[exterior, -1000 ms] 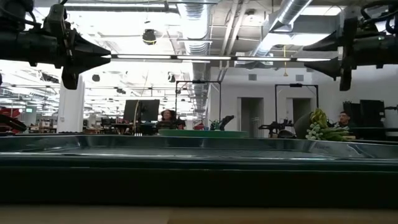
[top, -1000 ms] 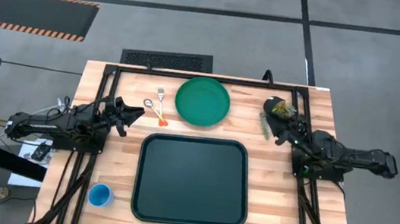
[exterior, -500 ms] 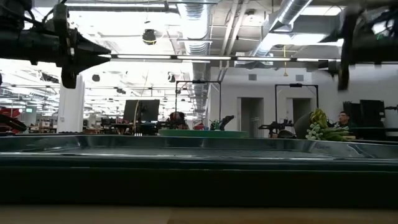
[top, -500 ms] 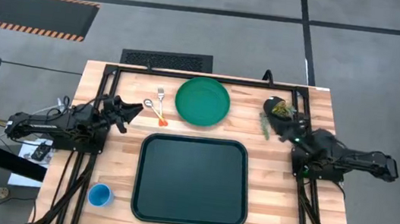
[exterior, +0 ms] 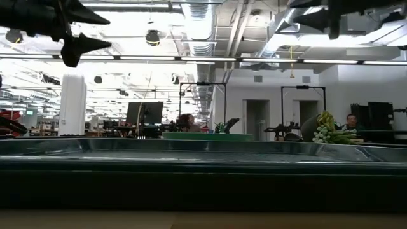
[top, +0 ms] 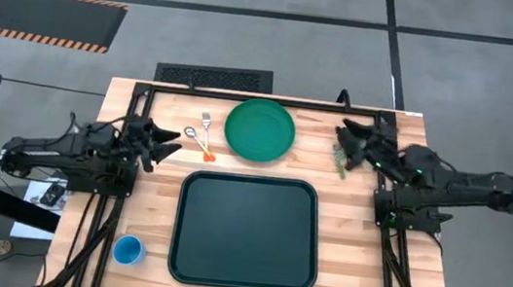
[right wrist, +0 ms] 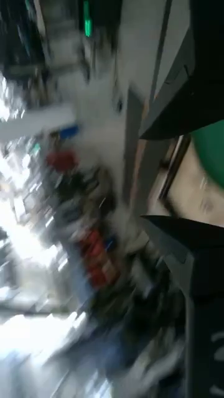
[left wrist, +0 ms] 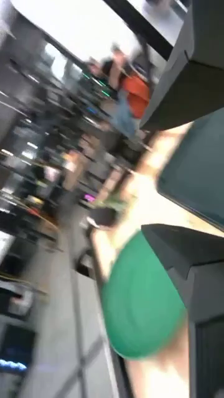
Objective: Pick and place plate/cup/fork/spoon on tray
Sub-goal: Put the orange spoon on the black tray to the left
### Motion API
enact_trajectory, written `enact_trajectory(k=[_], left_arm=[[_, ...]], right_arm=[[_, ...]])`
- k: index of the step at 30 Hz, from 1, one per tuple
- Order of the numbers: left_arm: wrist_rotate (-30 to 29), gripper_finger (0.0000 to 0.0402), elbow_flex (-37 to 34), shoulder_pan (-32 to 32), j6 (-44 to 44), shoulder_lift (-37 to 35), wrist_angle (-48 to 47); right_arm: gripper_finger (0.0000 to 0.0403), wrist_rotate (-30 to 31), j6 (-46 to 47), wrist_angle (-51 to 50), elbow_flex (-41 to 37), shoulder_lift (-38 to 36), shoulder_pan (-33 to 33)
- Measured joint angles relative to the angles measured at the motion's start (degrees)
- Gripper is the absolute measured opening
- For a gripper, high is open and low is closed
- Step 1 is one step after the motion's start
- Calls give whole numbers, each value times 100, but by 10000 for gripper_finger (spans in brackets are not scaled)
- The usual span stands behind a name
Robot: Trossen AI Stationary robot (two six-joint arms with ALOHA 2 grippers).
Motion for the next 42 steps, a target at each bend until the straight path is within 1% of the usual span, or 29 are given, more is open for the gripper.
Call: enact_trajectory(k=[2, 4, 7, 9, 12, 14, 16, 18, 21, 23, 25, 27, 30, 32, 37, 42], left_arm=[[3, 250, 338, 0, 58, 358, -438], [-119, 251, 673, 2, 54, 691, -789], [-187, 251, 1191, 4, 80, 1165, -1205], [-103, 251, 1529, 4, 87, 1468, -1613], [78, 252, 2009, 4, 106, 1853, -2236], [158, 252, 2222, 4, 104, 2050, -2591], [162, 252, 2326, 4, 103, 2222, -2711], [175, 252, 2342, 7, 30, 2361, -2726], [493, 252, 2344, 29, -75, 2578, -2731], [774, 252, 2346, 50, -145, 2748, -2739], [874, 252, 2346, 48, -157, 2902, -2736], [819, 252, 2347, 48, -40, 3064, -2668], [455, 252, 2350, 50, 56, 3337, -2461], [251, 252, 2350, 48, -28, 3502, -2223], [109, 252, 2352, 48, -340, 3984, -1599], [306, 252, 2355, 16, -238, 4390, -1341]], right_arm=[[233, 259, -5, -694, 533, 504, -120], [233, 399, 117, -1539, 1075, 976, -249], [233, 418, 642, -2744, 1885, 1642, -378], [233, 416, 1044, -3421, 2389, 2055, -390], [233, 416, 1277, -4077, 2999, 2585, -310], [233, 413, 1275, -4268, 3305, 2921, -234], [233, 409, 1297, -4414, 3505, 3226, -158], [233, 399, 1504, -4582, 3626, 3498, -69], [233, 314, 2180, -5129, 3710, 3810, 21], [233, 168, 2723, -5672, 3718, 3909, 85], [233, 65, 3270, -6248, 3722, 3963, 183], [233, 66, 3894, -6889, 3722, 3976, 321], [233, 116, 4831, -7672, 3725, 3957, 596], [233, 118, 5238, -8053, 3725, 3896, 818], [233, 154, 5946, -8762, 3727, 3898, 1371], [233, 267, 6365, -9039, 3501, 3898, 1693]])
